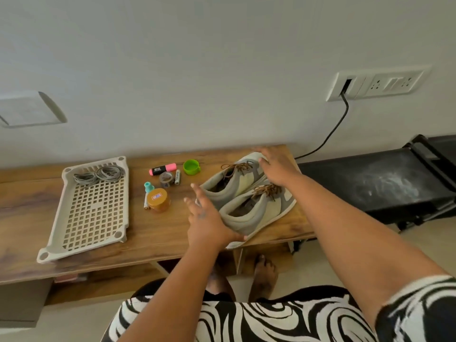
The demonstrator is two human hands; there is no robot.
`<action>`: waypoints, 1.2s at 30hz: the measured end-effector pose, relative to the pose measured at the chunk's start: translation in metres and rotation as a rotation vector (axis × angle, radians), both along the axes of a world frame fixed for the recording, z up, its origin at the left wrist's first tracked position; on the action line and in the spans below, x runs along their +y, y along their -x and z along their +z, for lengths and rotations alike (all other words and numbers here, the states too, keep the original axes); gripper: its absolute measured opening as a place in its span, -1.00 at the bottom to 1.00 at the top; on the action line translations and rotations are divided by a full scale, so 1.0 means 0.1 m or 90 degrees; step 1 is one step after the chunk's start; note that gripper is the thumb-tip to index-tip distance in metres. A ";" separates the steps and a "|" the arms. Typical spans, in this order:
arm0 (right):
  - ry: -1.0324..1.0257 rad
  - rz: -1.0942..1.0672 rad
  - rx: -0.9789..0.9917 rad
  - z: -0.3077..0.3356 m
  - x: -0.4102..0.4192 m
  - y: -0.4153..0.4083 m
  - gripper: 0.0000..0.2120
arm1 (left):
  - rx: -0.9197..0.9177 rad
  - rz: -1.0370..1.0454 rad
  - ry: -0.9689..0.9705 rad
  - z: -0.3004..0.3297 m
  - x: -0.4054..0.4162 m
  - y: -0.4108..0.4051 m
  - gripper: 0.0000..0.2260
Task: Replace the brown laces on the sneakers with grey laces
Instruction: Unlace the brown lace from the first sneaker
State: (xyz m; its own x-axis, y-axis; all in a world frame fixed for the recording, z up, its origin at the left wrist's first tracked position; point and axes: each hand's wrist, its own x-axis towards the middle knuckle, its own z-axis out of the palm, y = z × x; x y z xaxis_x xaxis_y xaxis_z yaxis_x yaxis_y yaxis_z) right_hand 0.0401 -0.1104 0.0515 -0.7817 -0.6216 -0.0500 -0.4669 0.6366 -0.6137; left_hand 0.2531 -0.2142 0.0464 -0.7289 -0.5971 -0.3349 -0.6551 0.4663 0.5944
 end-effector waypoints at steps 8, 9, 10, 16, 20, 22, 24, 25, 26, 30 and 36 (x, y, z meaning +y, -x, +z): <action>-0.176 0.100 -0.015 -0.27 -0.10 0.19 -0.54 | 0.070 -0.008 -0.097 -0.18 -0.31 0.05 0.43; -0.159 0.077 -0.012 -0.30 -0.05 0.16 -0.54 | 0.075 -0.020 -0.108 -0.18 -0.39 0.07 0.42; -0.142 0.047 -0.004 -0.34 0.00 0.12 -0.54 | 0.082 -0.038 -0.118 -0.18 -0.47 0.08 0.41; -0.164 -0.199 0.048 -0.40 0.23 -0.22 -0.53 | 0.108 0.071 -0.057 -0.23 -0.79 0.22 -0.18; -0.186 -0.275 0.082 -0.44 0.27 -0.59 -0.49 | 0.055 0.160 -0.003 -0.23 -0.58 0.31 -0.55; -0.181 -0.292 0.051 -0.45 0.26 -0.75 -0.49 | 0.051 0.163 -0.113 -0.23 -0.27 0.31 -0.56; -0.166 -0.310 0.018 -0.43 0.24 -0.88 -0.50 | 0.075 0.139 -0.202 -0.22 0.08 0.22 -0.41; -0.166 -0.322 0.009 -0.41 0.24 -0.92 -0.50 | 0.083 0.110 -0.210 -0.21 0.23 0.18 -0.27; -0.178 -0.331 0.010 -0.39 0.24 -0.97 -0.51 | 0.083 0.073 -0.207 -0.22 0.34 0.13 -0.13; -0.239 -0.312 0.028 -0.33 0.36 -1.13 -0.54 | 0.094 0.021 -0.205 -0.23 0.32 0.04 0.00; -0.225 -0.272 -0.062 -0.31 0.48 -1.37 -0.23 | 0.084 -0.032 -0.145 -0.08 -0.02 -0.02 -0.31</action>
